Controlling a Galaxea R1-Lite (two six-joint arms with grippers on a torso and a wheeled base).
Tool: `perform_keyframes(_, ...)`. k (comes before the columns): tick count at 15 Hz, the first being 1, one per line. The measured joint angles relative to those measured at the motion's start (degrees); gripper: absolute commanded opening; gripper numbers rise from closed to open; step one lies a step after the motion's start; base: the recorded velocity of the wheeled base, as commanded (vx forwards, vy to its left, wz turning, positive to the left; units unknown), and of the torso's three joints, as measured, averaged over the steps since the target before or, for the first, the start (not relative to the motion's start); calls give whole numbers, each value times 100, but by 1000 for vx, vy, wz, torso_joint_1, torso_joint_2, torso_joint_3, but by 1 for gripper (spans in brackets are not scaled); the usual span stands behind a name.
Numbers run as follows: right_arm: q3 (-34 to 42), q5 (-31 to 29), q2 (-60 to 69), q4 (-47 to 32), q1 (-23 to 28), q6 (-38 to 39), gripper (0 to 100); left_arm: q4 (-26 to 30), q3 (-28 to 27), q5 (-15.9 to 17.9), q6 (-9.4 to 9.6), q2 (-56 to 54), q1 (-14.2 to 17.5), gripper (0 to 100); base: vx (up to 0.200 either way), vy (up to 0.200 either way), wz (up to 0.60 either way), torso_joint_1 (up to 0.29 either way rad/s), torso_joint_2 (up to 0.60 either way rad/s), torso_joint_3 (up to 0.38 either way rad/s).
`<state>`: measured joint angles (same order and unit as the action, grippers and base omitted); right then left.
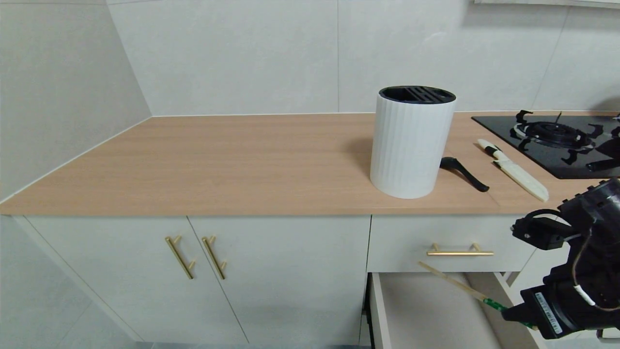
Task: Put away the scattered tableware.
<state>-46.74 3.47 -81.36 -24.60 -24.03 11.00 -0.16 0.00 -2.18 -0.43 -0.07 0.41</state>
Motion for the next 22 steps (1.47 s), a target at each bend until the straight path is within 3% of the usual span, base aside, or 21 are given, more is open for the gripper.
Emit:
perform_keyframes(4,306,0,-255,273,-77,0,0,-5,-5,0,0,0,0,100,0,0,0,-68,179,113)
perform_keyframes(17,324,-33,-614,352,-127,6,0,2,0,0,0,0,0,100,0,0,0,-130,443,299)
perform_keyframes(22,339,-35,-483,756,-127,50,0,0,0,0,0,0,0,100,0,0,0,-18,70,47)
